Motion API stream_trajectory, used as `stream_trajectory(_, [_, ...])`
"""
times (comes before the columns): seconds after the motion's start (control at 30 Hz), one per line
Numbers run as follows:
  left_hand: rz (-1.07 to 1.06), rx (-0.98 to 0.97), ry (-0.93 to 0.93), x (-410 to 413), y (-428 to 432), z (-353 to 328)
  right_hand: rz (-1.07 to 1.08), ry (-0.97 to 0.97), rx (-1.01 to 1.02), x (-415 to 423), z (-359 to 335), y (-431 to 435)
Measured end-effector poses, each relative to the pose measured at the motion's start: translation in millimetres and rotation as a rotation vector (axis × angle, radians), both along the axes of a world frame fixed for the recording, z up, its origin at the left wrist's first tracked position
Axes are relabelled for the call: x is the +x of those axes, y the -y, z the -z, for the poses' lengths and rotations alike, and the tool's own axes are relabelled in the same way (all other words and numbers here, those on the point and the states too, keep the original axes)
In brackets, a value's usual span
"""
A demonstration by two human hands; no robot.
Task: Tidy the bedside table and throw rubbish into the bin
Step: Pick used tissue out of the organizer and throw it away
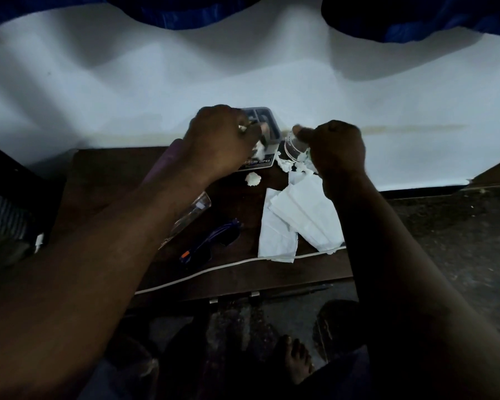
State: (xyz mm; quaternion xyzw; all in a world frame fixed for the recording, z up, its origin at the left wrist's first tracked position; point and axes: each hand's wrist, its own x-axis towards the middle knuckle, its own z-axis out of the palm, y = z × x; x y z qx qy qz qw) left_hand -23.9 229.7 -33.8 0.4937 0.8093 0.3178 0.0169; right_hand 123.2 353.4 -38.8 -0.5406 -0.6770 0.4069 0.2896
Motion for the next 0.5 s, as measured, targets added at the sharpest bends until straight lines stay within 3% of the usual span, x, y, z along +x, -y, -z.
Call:
stream_trajectory(0.13, [-0.031,0.02,0.046,-6.5,5.4,-4.0,-0.147,0.199,0.021,-11.4,12.8,13.1])
stream_trajectory(0.33, [-0.005,0.064,0.192,-12.8,13.5,-2.4,-0.336,0.293,-0.082,-27.3,25.4,24.3])
stream_trajectory(0.5, [-0.004,0.047,0.22,-19.5,17.6,0.3,-0.512,0.55,0.049,-36.6,32.1,34.9])
